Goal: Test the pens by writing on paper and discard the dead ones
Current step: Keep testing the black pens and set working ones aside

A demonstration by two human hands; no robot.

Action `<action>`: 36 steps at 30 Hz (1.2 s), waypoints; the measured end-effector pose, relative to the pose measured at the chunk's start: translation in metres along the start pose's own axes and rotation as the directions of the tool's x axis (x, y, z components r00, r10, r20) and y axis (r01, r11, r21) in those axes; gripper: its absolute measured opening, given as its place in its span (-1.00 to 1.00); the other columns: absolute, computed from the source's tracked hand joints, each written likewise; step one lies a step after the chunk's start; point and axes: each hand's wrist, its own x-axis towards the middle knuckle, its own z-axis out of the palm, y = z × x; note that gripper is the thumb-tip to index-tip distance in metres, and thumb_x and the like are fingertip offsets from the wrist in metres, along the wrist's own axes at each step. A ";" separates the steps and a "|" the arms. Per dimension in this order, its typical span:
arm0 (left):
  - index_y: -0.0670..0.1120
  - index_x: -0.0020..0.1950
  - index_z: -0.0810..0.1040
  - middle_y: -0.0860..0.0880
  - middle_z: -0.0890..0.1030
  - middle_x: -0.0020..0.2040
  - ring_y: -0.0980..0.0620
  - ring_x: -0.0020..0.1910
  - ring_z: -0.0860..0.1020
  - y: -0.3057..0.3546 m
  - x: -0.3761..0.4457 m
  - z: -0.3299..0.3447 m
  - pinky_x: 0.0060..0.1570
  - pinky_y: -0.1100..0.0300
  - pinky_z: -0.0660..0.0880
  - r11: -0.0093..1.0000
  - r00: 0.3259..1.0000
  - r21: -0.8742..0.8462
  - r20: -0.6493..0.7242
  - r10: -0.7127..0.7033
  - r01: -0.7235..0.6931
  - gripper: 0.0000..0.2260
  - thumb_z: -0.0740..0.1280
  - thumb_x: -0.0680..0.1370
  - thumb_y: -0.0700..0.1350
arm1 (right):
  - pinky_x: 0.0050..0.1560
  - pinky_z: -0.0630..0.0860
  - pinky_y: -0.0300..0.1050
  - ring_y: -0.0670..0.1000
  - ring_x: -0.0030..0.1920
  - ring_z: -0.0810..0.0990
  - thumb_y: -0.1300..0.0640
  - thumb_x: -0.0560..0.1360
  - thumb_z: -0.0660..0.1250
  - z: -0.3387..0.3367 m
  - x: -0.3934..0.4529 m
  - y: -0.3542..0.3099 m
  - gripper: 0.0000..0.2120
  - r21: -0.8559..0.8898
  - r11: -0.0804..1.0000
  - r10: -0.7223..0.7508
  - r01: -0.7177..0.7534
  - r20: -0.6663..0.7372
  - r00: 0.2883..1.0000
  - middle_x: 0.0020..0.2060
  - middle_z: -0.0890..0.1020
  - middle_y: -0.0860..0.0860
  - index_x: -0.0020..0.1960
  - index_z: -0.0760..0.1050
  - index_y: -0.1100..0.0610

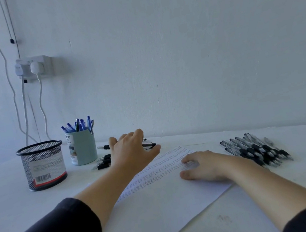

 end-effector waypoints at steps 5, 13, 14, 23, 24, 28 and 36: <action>-0.06 -0.22 0.26 0.07 0.30 -0.39 0.07 -0.37 0.24 0.000 0.000 -0.001 -0.09 0.12 0.10 1.000 0.998 -0.024 -0.053 0.012 -0.014 -0.67 0.27 0.47 0.16 | 0.43 0.21 -0.03 0.06 0.45 0.26 -0.28 0.45 0.26 0.001 0.002 0.001 -0.38 0.009 1.000 0.011 -0.011 -0.001 1.000 0.47 0.25 0.01 0.46 0.23 -0.17; -0.08 -0.17 0.26 0.08 0.26 -0.46 0.08 -0.46 0.20 -0.001 -0.001 0.001 -0.12 0.11 0.14 0.993 0.989 -0.072 -0.122 0.082 -0.091 -0.72 0.12 0.34 0.11 | 0.44 0.20 -0.02 0.06 0.45 0.27 -0.31 0.43 0.27 0.002 0.005 0.003 -0.37 0.009 1.000 0.024 -0.024 0.003 1.000 0.48 0.24 0.01 0.45 0.24 -0.19; -0.08 -0.16 0.27 0.08 0.27 -0.45 0.07 -0.45 0.23 -0.001 -0.002 0.002 -0.12 0.11 0.14 0.993 0.987 -0.066 -0.129 0.094 -0.103 -0.72 0.13 0.35 0.12 | 0.44 0.20 -0.01 0.06 0.45 0.26 -0.31 0.43 0.27 0.002 0.005 0.003 -0.37 0.011 1.000 0.024 -0.024 0.005 1.000 0.48 0.24 0.00 0.45 0.24 -0.20; -0.20 0.09 0.51 -0.07 0.44 0.01 -0.09 -0.07 0.49 0.000 -0.001 0.004 -0.08 0.10 0.42 0.976 0.984 -0.135 -0.069 0.163 -0.171 -0.80 0.31 0.49 -0.20 | 0.43 0.21 -0.01 0.06 0.44 0.28 -0.31 0.44 0.26 0.002 0.006 0.004 -0.38 0.004 1.000 0.021 -0.021 0.007 1.000 0.47 0.26 0.01 0.45 0.24 -0.18; -0.23 0.12 0.53 -0.11 0.41 0.05 -0.14 -0.10 0.51 0.000 -0.002 0.003 -0.13 0.05 0.49 0.973 0.986 -0.164 -0.051 0.157 -0.163 -0.78 0.28 0.48 -0.29 | 0.43 0.22 -0.01 0.06 0.44 0.28 -0.30 0.44 0.26 0.002 0.006 0.004 -0.38 0.003 1.000 0.017 -0.017 0.007 1.000 0.47 0.26 0.00 0.45 0.24 -0.18; -0.25 0.17 0.57 -0.17 0.43 0.15 -0.17 -0.16 0.56 0.001 -0.002 0.001 -0.22 -0.02 0.55 0.914 0.961 -0.309 -0.164 0.222 -0.264 -0.72 0.22 0.53 -0.18 | 0.45 0.19 -0.01 0.02 0.46 0.23 -0.34 0.41 0.28 0.002 0.004 0.004 -0.31 0.023 1.000 -0.006 0.005 0.005 1.000 0.49 0.23 -0.04 0.47 0.22 -0.16; -0.21 -0.14 0.59 -0.17 0.63 -0.29 -0.03 -0.40 0.57 0.027 -0.004 -0.018 -0.34 0.10 0.54 0.497 0.957 -0.818 0.232 -0.175 0.290 -0.55 0.20 0.57 0.17 | 0.48 0.11 -0.05 -0.07 0.50 0.14 -0.35 0.22 0.46 -0.005 -0.003 0.007 0.08 0.102 0.995 -0.026 0.017 0.081 0.996 0.53 0.11 -0.12 0.55 -0.02 -0.08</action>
